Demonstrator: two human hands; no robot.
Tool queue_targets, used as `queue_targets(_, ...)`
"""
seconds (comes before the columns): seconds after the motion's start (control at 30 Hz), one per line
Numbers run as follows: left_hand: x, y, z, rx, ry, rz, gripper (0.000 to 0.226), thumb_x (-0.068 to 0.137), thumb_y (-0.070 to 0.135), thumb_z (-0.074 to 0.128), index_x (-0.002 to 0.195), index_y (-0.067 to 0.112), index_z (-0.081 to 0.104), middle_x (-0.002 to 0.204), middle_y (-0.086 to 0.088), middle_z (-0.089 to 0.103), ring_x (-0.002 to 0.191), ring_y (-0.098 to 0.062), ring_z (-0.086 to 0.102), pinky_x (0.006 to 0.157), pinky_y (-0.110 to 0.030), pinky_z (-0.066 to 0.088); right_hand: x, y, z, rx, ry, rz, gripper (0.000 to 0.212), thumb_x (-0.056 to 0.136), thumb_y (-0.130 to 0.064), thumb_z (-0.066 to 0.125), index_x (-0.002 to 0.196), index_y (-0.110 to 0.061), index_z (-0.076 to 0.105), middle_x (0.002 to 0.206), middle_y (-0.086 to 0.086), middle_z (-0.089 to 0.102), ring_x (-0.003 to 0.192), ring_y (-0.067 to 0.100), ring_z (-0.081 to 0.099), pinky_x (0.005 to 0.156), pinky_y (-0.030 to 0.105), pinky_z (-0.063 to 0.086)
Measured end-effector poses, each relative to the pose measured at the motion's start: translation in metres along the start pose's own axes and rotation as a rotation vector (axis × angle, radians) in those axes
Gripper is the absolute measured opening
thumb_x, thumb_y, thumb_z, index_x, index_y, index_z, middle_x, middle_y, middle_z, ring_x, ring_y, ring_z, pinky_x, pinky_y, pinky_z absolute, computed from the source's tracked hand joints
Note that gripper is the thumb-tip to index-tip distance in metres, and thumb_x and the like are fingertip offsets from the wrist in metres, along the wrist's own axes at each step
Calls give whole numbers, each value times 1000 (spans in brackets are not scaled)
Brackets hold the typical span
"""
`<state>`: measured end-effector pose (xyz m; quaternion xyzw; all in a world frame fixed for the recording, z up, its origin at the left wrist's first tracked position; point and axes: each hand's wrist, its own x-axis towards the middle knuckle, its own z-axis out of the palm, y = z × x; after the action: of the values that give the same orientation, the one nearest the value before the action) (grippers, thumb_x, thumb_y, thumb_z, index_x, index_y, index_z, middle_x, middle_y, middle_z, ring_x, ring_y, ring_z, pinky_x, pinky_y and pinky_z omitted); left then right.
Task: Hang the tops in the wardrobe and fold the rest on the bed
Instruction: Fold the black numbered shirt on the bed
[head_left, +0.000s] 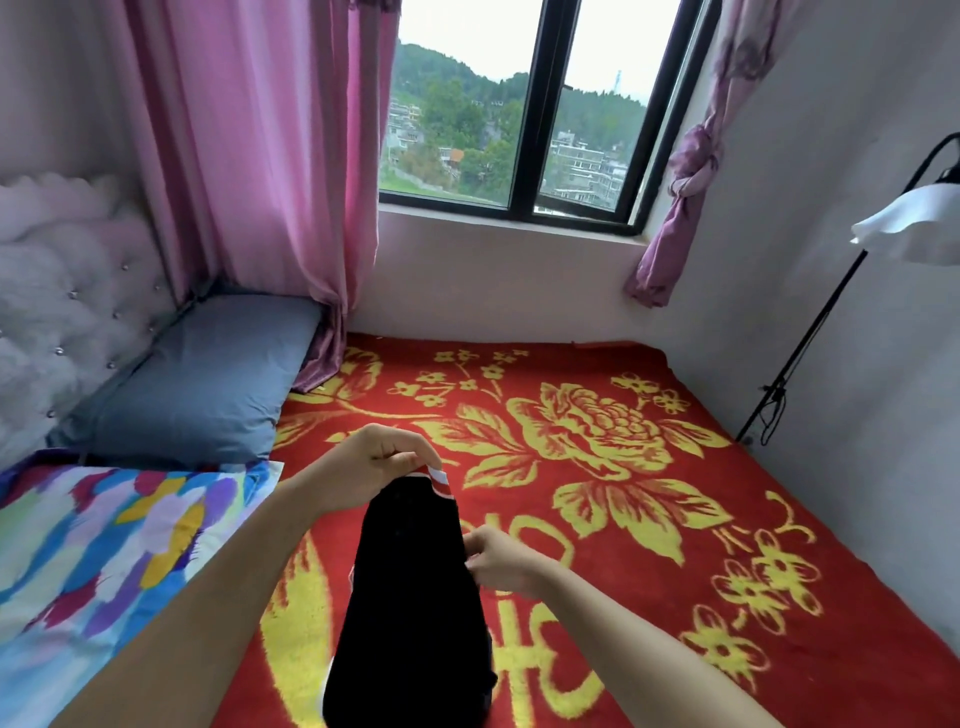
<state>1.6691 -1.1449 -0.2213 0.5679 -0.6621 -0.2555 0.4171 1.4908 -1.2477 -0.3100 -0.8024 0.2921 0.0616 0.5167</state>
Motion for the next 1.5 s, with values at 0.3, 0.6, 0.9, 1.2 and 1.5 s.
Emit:
queue_targets(0.3,21,-30,-29,451,562,-102,39,86,-3,56,92,32,73,88,2,63,92,-22,57,83,-37,42,-41,-27,-86,228,531,-43,14,83,-9,62,71,-8,56,63,2,53,57,14,50,52,21,38)
queue_targets(0.6,2,-33,79,-516,196,-457,42,73,52,70,98,20,63,87,2,69,78,-13,66,68,-25,49,-4,-55,-33,366,640,3,39,76,10,48,59,-18,26,56,-1,24,50,12,26,47,25,22)
queue_targets(0.9,-13,-55,75,-1035,266,-536,59,58,27,88,105,2,63,92,-19,69,78,-25,69,60,-28,55,1,-50,-8,257,309,-43,27,86,7,34,87,-19,41,79,5,51,64,12,51,57,23,43)
queue_targets(1.2,-12,-38,38,-657,253,-462,24,90,-7,49,94,6,69,84,-9,73,74,-17,69,59,-18,52,-16,11,-15,321,307,45,47,86,3,50,126,-22,44,134,6,43,118,17,45,91,29,40)
queue_targets(1.5,-6,24,-30,-589,88,-162,63,29,51,91,81,18,77,73,-3,70,63,-10,66,58,-15,52,8,54,12,172,371,186,106,78,-9,72,150,-29,-3,158,5,0,144,22,10,112,31,26)
